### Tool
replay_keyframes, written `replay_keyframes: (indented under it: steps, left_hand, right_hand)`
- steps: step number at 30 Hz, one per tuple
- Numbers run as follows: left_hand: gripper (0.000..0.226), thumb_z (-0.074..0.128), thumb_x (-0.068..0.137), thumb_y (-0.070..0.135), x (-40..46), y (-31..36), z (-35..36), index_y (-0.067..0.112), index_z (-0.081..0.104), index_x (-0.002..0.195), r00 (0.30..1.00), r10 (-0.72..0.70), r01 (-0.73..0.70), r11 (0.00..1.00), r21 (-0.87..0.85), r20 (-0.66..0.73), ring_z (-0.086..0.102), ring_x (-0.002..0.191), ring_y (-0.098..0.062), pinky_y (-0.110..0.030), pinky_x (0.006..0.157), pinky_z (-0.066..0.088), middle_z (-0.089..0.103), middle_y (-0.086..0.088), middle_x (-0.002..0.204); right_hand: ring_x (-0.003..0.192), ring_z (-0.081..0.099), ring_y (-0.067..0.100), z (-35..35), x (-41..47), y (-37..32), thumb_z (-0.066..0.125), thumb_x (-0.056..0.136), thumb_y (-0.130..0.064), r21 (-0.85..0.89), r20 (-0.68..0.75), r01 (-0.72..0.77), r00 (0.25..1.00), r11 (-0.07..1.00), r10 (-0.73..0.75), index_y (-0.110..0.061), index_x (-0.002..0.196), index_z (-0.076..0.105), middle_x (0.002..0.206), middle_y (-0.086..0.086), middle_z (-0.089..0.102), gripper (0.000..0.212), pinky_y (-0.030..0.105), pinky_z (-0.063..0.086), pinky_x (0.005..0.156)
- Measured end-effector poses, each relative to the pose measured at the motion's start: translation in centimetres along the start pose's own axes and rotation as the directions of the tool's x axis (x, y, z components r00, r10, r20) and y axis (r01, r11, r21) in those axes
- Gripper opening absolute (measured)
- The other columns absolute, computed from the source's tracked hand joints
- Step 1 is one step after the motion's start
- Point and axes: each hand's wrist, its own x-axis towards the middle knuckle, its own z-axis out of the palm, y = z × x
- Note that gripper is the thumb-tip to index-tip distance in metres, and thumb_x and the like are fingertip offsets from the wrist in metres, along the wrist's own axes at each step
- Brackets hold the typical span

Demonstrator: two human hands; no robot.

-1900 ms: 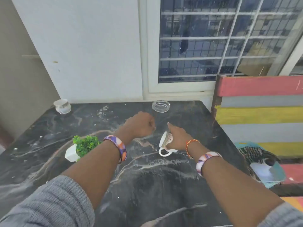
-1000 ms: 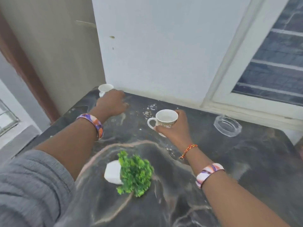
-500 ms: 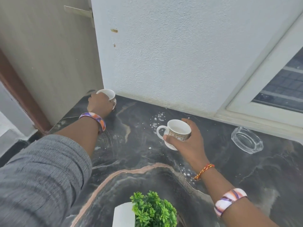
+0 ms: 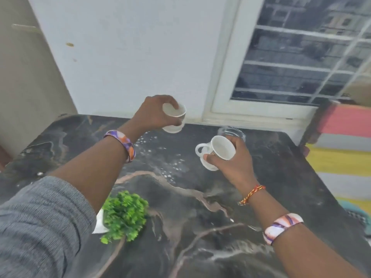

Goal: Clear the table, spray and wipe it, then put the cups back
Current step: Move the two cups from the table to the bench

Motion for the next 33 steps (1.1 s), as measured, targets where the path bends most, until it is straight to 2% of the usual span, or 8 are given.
replay_keyframes:
  steps: [3, 7, 9, 12, 15, 20, 29, 33]
  left_hand:
    - [0.061, 0.076, 0.058, 0.028, -2.2, 7.2, 4.3, 0.029, 0.055, 0.116, 0.987, 0.119, -0.118, 0.993, -0.017, 0.106, 0.056, 0.102, -0.019, -0.021, 0.073, 0.044, 0.056, 0.006, 0.105]
    - [0.085, 0.064, 0.05, 0.038, -5.5, 17.0, 11.4, 0.026, 0.046, 0.131, 0.935, 0.228, -0.26, 0.962, 0.086, 0.273, 0.049, 0.12, -0.017, -0.017, 0.092, 0.032, 0.054, 0.001, 0.128]
    - [0.082, 0.063, 0.049, 0.041, -6.8, 20.9, 14.6, 0.022, 0.05, 0.128, 0.904, 0.275, -0.334, 0.932, 0.139, 0.327, 0.049, 0.12, -0.018, -0.019, 0.093, 0.033, 0.054, 0.0, 0.131]
    - [0.067, 0.065, 0.048, 0.038, -8.5, 26.6, 19.8, 0.015, 0.063, 0.111, 0.86, 0.326, -0.394, 0.913, 0.103, 0.393, 0.058, 0.107, -0.023, -0.03, 0.084, 0.048, 0.064, -0.005, 0.115]
    - [0.058, 0.071, 0.05, 0.038, -9.5, 31.0, 25.2, 0.015, 0.065, 0.102, 0.801, 0.367, -0.449, 0.891, 0.069, 0.473, 0.06, 0.097, -0.022, -0.029, 0.072, 0.046, 0.065, -0.003, 0.103]
    - [0.054, 0.079, 0.056, 0.037, -10.1, 37.2, 34.5, 0.016, 0.064, 0.104, 0.701, 0.439, -0.555, 0.83, 0.044, 0.562, 0.056, 0.091, -0.018, -0.028, 0.074, 0.043, 0.062, 0.0, 0.102]
    - [0.055, 0.08, 0.061, 0.027, -7.7, 46.2, 54.1, 0.007, 0.061, 0.108, 0.599, 0.425, -0.55, 0.835, -0.038, 0.679, 0.057, 0.103, -0.027, -0.032, 0.079, 0.045, 0.063, -0.011, 0.113]
    - [0.062, 0.077, 0.061, 0.023, -5.9, 47.8, 64.5, 0.004, 0.052, 0.114, 0.574, 0.34, -0.522, 0.853, 0.013, 0.745, 0.054, 0.107, -0.032, -0.034, 0.081, 0.047, 0.056, -0.017, 0.117]
  right_hand:
    - [0.093, 0.052, 0.009, -7.5, -2.5, 1.8, 0.087, 0.057, -0.024, -0.026, -0.054, 0.0, 0.999, 1.0, -0.001, -0.024, 0.103, 0.05, 0.096, -0.013, 0.053, 0.059, 0.018, 0.042, 0.076]
    - [0.083, 0.051, 0.004, -18.6, -6.3, 5.5, 0.086, 0.059, -0.019, -0.047, -0.144, -0.035, 0.989, 0.998, 0.028, -0.018, 0.107, 0.053, 0.089, -0.018, 0.051, 0.057, -0.001, 0.037, 0.065]
    - [0.086, 0.05, 0.007, -23.4, -7.8, 7.3, 0.085, 0.061, -0.019, -0.078, -0.194, -0.058, 0.98, 0.995, 0.042, -0.017, 0.109, 0.054, 0.095, -0.011, 0.053, 0.057, -0.002, 0.036, 0.062]
    - [0.093, 0.051, 0.011, -30.5, -9.8, 10.6, 0.084, 0.061, -0.02, -0.113, -0.27, -0.103, 0.96, 0.988, 0.069, -0.016, 0.111, 0.054, 0.1, -0.008, 0.054, 0.058, 0.012, 0.039, 0.073]
    - [0.098, 0.052, 0.012, -36.0, -11.1, 13.8, 0.084, 0.062, -0.022, -0.122, -0.325, -0.167, 0.938, 0.978, 0.119, -0.019, 0.119, 0.052, 0.101, -0.013, 0.053, 0.065, 0.027, 0.045, 0.082]
    - [0.096, 0.046, 0.01, -43.1, -12.3, 19.4, 0.081, 0.064, -0.014, -0.165, -0.367, -0.228, 0.917, 0.96, 0.155, -0.016, 0.125, 0.05, 0.11, -0.007, 0.05, 0.068, 0.013, 0.033, 0.072]
    - [0.091, 0.051, 0.016, -54.9, -9.2, 32.6, 0.079, 0.063, -0.013, -0.226, -0.422, -0.485, 0.831, 0.845, 0.364, -0.011, 0.114, 0.057, 0.099, -0.001, 0.053, 0.056, 0.025, 0.038, 0.076]
    - [0.089, 0.049, 0.016, -59.5, -6.9, 40.0, 0.079, 0.063, -0.01, -0.27, -0.388, -0.604, 0.781, 0.749, 0.49, -0.01, 0.114, 0.055, 0.101, 0.001, 0.055, 0.056, 0.022, 0.036, 0.074]
